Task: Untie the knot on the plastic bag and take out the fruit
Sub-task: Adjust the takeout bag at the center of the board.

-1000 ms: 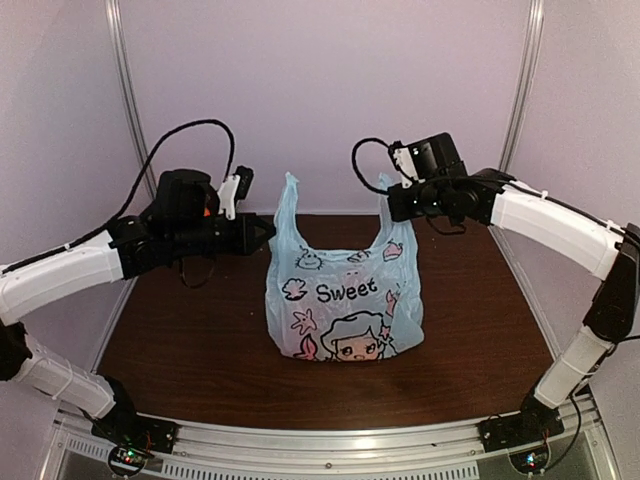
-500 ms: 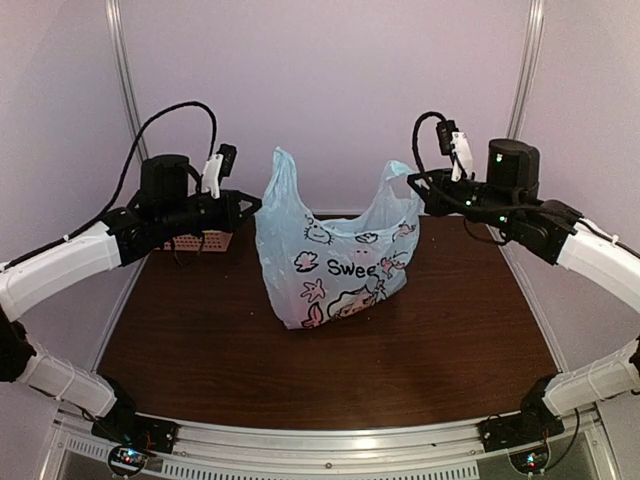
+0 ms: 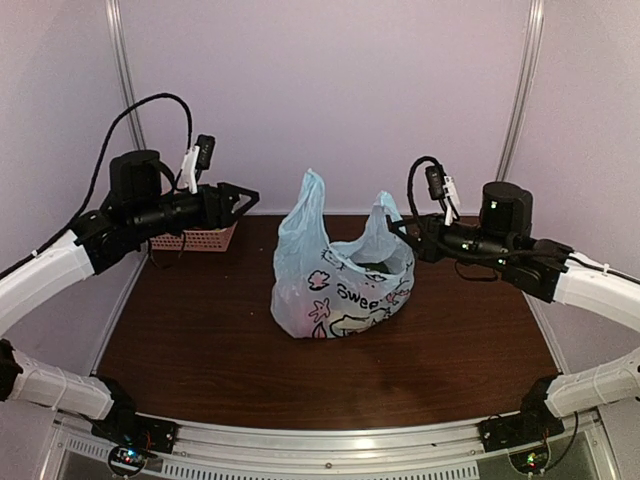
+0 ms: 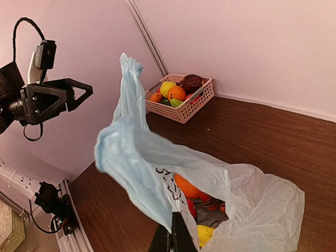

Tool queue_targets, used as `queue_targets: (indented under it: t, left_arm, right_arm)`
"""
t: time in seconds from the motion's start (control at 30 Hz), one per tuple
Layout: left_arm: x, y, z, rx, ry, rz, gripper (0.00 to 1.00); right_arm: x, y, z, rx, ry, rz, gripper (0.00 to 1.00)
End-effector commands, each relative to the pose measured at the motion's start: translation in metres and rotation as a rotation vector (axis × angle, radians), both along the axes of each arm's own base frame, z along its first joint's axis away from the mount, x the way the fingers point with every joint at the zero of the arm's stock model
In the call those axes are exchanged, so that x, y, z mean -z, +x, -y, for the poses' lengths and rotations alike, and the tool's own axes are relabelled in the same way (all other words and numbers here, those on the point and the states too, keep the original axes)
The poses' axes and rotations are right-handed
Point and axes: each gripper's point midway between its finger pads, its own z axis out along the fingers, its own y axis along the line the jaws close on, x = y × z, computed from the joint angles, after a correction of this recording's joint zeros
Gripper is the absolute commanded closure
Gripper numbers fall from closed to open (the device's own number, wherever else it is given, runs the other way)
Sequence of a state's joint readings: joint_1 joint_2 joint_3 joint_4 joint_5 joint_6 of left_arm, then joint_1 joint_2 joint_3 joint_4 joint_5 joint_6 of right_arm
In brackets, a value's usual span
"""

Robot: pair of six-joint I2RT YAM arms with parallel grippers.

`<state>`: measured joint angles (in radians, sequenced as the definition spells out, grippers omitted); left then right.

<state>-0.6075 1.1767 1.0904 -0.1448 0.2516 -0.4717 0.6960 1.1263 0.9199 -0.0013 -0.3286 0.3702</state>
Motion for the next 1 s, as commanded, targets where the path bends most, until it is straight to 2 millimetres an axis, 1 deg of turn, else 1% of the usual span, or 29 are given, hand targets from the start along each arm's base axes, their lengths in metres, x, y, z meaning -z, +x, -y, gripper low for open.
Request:
queue_targets:
  t: [0.0, 0.1, 0.2, 0.33, 0.4, 0.5, 0.57, 0.7, 0.97]
  left_arm:
    - [-0.041, -0.024, 0.018, 0.066, -0.130, -0.008, 0.28]
    - [-0.045, -0.037, 0.046, 0.111, -0.157, -0.026, 0.27]
    - [-0.044, -0.043, 0.075, 0.147, -0.150, -0.044, 0.26]
    - [-0.040, -0.041, 0.110, 0.191, -0.136, -0.060, 0.26]
    - [-0.041, -0.035, 0.120, 0.195, -0.132, -0.061, 0.26]
    - [-0.043, -0.021, 0.123, 0.141, -0.111, -0.048, 0.24]
    - [-0.041, -0.010, 0.122, 0.095, -0.080, -0.036, 0.23]
    - [-0.036, 0.005, 0.124, 0.046, -0.029, -0.024, 0.22]
    - [-0.035, 0.024, 0.120, -0.042, 0.054, 0.017, 0.22]
  right_arm:
    - [-0.019, -0.007, -0.006, -0.021, 0.074, 0.029, 1.00]
    - [-0.019, -0.007, -0.007, -0.021, 0.080, 0.030, 1.00]
    - [-0.018, -0.008, -0.009, -0.025, 0.086, 0.028, 1.00]
    - [-0.013, -0.011, -0.009, -0.023, 0.074, 0.021, 1.00]
    - [-0.012, -0.012, -0.006, -0.015, 0.068, 0.022, 1.00]
    - [-0.013, -0.014, -0.002, -0.009, 0.062, 0.028, 1.00]
    - [-0.014, -0.016, 0.000, -0.007, 0.062, 0.032, 1.00]
    - [-0.014, -0.019, 0.002, -0.006, 0.061, 0.035, 1.00]
    - [-0.006, -0.022, 0.005, -0.008, 0.051, 0.022, 1.00]
